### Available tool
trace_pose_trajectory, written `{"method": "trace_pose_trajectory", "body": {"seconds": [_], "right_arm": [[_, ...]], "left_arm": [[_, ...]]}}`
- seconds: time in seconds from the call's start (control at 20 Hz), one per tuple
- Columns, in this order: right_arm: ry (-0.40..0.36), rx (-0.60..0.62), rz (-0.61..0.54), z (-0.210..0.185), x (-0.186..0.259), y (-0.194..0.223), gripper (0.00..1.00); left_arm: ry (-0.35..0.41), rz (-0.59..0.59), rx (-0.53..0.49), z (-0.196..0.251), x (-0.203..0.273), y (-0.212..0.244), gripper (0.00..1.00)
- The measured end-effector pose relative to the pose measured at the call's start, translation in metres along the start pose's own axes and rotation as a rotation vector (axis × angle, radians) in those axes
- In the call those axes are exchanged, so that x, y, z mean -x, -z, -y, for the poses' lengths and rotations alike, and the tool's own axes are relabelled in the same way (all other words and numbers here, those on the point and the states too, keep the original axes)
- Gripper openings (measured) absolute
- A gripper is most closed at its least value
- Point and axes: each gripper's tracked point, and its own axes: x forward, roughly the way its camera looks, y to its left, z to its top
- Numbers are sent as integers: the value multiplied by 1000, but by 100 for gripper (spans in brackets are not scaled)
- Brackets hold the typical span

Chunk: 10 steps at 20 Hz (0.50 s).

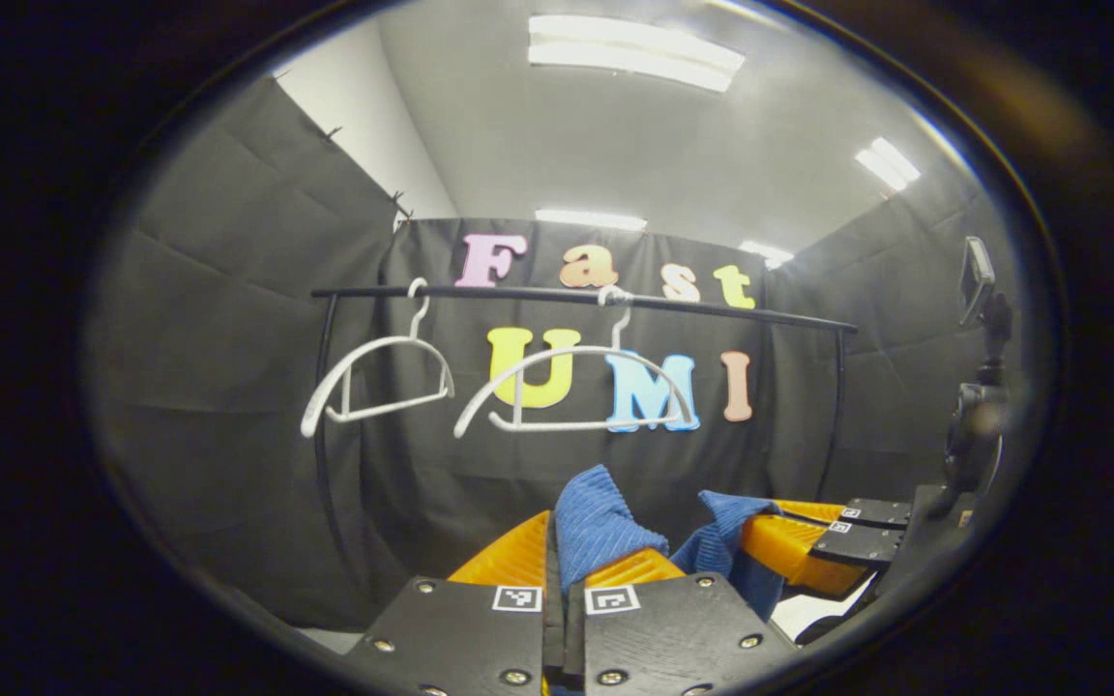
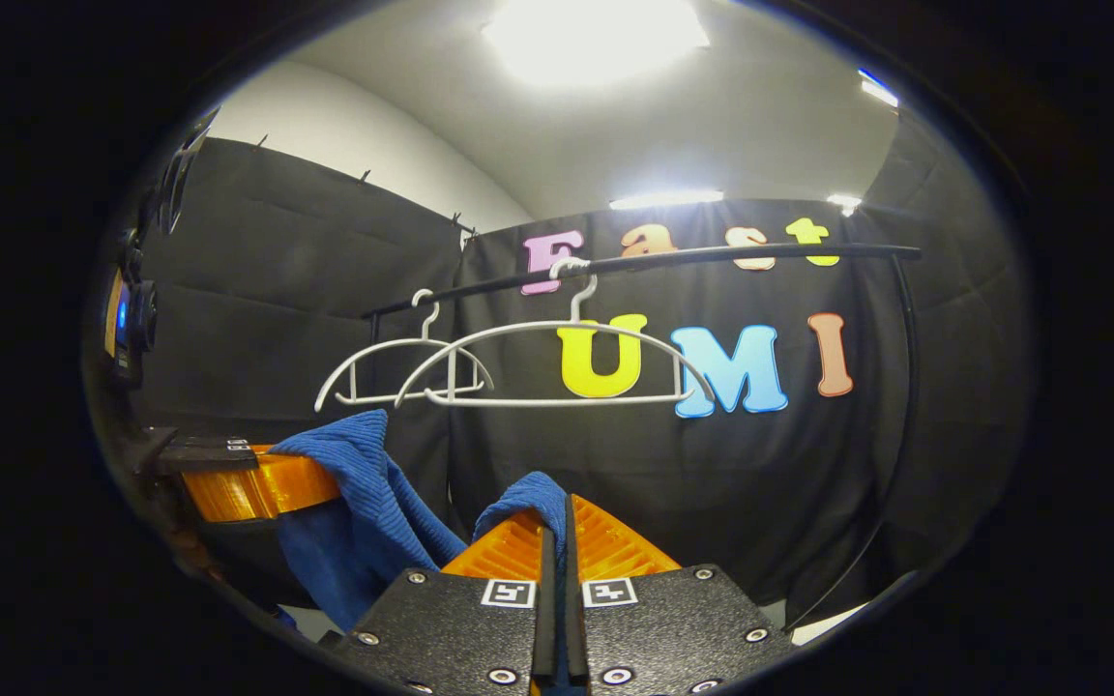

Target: Grasp the clothes on the hanger with both hands and then place them into the laundry hamper below.

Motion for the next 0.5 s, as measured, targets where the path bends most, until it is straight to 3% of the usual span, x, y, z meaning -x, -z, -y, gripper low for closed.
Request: {"method": "trace_pose_trajectory", "body": {"seconds": [0.05, 0.15, 0.2, 0.25, 0.3, 0.35, 0.5], "right_arm": [[2, -1, -25, -1, 2, 12, 4], [11, -1, -79, -3, 7, 35, 4], [17, 0, -106, -3, 9, 47, 4], [20, 1, -132, -2, 10, 59, 4], [24, 3, -154, -2, 11, 70, 4], [29, 10, -175, -1, 11, 81, 4], [35, 41, -240, 4, 13, 112, 4]], "left_arm": [[-6, -28, 13, -3, 2, 14, 6], [-23, -83, 4, -9, 7, 40, 1], [-27, -108, 0, -10, 7, 52, 5], [-29, -130, 3, -11, 9, 65, 1], [-30, -151, 10, -12, 8, 78, 6], [-35, -173, 17, -14, 8, 89, 1], [-53, -236, 43, -22, 10, 123, 1]]}}
